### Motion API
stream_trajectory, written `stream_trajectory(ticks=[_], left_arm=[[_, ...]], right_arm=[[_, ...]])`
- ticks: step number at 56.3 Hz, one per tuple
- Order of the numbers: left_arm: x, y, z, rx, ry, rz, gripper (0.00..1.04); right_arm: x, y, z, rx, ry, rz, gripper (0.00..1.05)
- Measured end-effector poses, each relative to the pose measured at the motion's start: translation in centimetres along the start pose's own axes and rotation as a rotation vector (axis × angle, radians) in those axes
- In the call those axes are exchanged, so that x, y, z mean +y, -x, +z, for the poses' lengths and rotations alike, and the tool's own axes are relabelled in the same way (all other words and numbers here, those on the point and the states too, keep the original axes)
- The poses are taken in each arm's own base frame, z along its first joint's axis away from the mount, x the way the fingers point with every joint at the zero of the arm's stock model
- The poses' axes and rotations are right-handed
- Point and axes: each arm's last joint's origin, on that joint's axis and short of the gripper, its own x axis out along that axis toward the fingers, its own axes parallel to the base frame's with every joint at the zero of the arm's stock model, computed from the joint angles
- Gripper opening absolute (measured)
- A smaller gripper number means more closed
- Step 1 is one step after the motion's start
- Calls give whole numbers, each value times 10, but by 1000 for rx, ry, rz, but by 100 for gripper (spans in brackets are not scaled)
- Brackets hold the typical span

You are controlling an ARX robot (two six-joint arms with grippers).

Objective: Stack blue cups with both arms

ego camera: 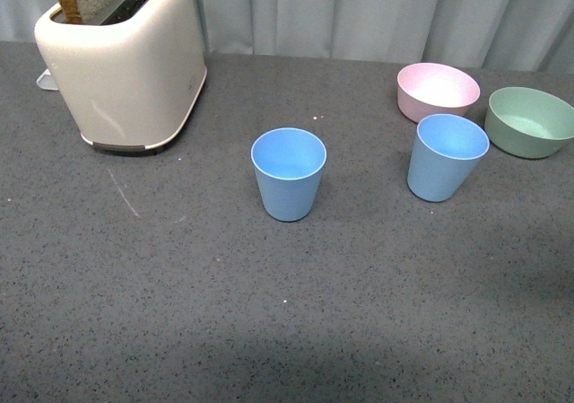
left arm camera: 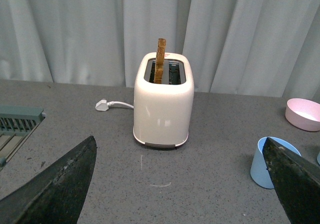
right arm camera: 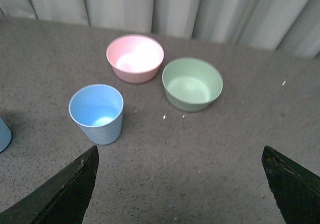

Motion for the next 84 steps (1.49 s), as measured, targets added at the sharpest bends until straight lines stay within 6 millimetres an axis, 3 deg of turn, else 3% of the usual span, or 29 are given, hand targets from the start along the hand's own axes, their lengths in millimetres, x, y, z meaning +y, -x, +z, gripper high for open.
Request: stream_trajectory(ticks=[6, 21, 32, 36, 43, 47, 65, 68, 76, 84], left_arm=[[0, 0, 0, 0, 0, 0, 98], [0, 0, 0, 0, 0, 0, 98], [0, 0, 0, 0, 0, 0, 98], [0, 0, 0, 0, 0, 0, 98], [0, 0, 0, 0, 0, 0, 98], [0, 0, 0, 0, 0, 0, 98], [0, 0, 0, 0, 0, 0, 98], [0, 0, 0, 0, 0, 0, 98], [0, 0, 0, 0, 0, 0, 98], [0, 0, 0, 0, 0, 0, 98]], right_arm=[[1, -45, 6, 156, -70, 20, 95], [18, -131, 24, 379, -177, 47, 95], [31, -165, 21, 453, -206, 46, 95], [34, -174, 18, 488, -218, 58, 86], [38, -184, 12, 520, -218, 58, 69], [41, -187, 10, 538, -220, 59, 55], [45, -188, 13, 552, -236, 75, 5], [46, -187, 14, 553, -245, 91, 0], [46, -180, 20, 549, -293, 153, 1], [50, -162, 42, 515, -333, 259, 1]])
